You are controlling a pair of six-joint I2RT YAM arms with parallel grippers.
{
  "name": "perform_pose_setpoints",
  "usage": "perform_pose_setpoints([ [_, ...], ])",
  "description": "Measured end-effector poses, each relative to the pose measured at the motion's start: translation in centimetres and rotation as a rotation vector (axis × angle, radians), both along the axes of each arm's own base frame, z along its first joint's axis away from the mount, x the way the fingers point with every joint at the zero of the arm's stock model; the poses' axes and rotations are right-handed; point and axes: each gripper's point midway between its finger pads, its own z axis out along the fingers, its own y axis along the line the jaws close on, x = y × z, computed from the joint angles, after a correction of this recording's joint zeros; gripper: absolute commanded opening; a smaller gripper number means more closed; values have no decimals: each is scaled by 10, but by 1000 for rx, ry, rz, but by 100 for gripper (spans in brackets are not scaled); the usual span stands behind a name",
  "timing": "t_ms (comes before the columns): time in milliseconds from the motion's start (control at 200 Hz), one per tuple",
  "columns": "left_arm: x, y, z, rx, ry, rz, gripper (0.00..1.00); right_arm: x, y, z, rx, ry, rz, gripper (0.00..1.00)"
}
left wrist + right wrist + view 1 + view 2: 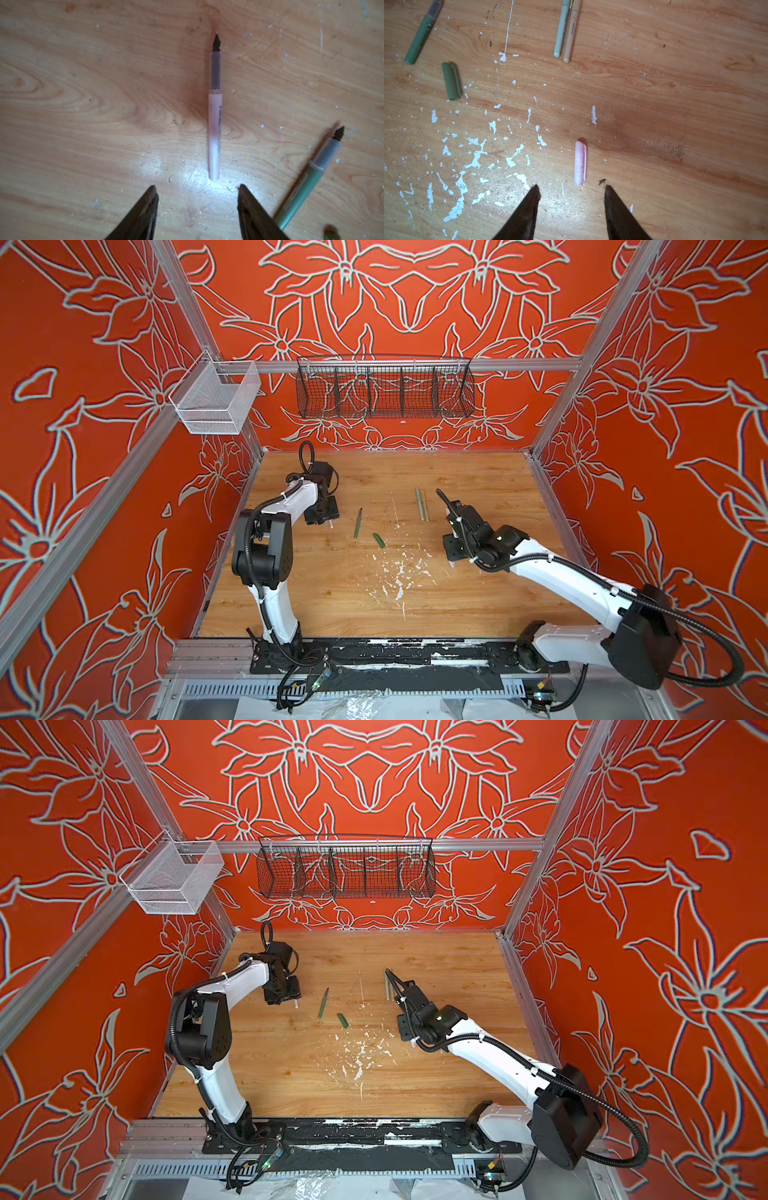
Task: Insert the pens into the pen caps
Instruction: 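Lower the left gripper and grasp the pink pen at its back end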
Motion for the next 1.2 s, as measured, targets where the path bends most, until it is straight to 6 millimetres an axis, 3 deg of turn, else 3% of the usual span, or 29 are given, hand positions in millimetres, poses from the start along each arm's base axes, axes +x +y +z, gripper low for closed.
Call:
perform_pose_setpoints([
  [230,-2,-3,-21,-16,58,-2,48,0,3,0,17,-4,10,51],
  [475,-4,-3,-31,-13,88,-9,35,1,5,2,25,-13,12,51],
  [971,0,10,-36,5,89,14,32,2,9,5,49,-20,21,51],
  [1201,7,10,-38,-2,81,18,22,2,9,6,51,-21,21,50],
])
